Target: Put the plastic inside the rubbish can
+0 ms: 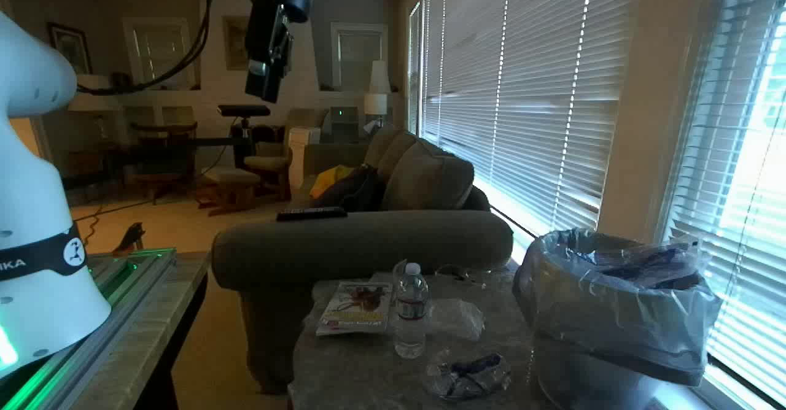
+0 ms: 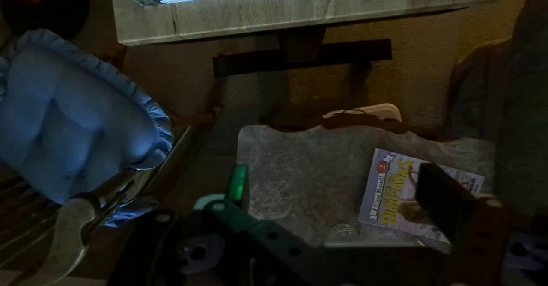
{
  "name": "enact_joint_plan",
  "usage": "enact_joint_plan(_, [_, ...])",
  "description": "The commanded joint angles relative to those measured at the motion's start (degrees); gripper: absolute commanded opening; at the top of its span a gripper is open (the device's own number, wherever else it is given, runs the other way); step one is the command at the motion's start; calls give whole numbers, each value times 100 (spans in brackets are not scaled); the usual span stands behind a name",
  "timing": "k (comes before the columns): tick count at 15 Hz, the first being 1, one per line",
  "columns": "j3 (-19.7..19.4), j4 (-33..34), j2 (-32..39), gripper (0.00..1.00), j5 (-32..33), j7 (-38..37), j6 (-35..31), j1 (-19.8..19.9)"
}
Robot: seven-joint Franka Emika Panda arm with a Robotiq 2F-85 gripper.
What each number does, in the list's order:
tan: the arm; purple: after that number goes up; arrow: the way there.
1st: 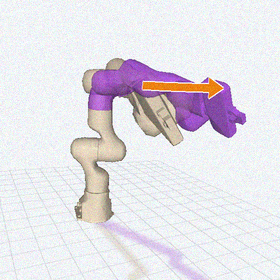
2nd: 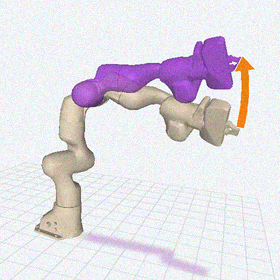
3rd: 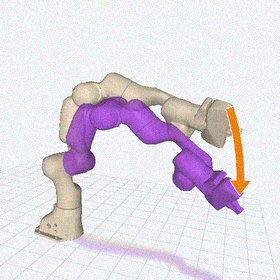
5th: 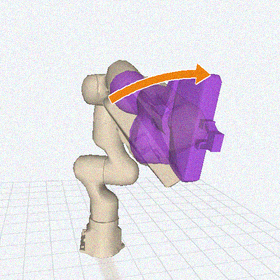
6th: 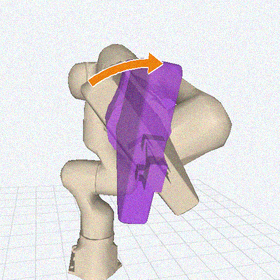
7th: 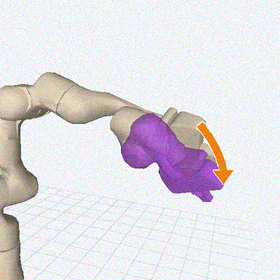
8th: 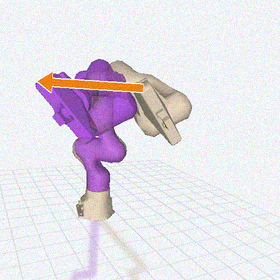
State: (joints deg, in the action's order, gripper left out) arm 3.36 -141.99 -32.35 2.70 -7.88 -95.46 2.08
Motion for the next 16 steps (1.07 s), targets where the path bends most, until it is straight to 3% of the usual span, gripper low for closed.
enact_joint_plan(1, [-40,8,4,100,18,-17,9,-45])
enact_joint_plan(8, [-40,8,4,100,18,-17,9,-45])
enact_joint_plan(12, [275,381,801,100,-490,-929,-551,-140])
enact_joint_plan(16, [569,974,1910,100,-682,-1969,-1523,-176])
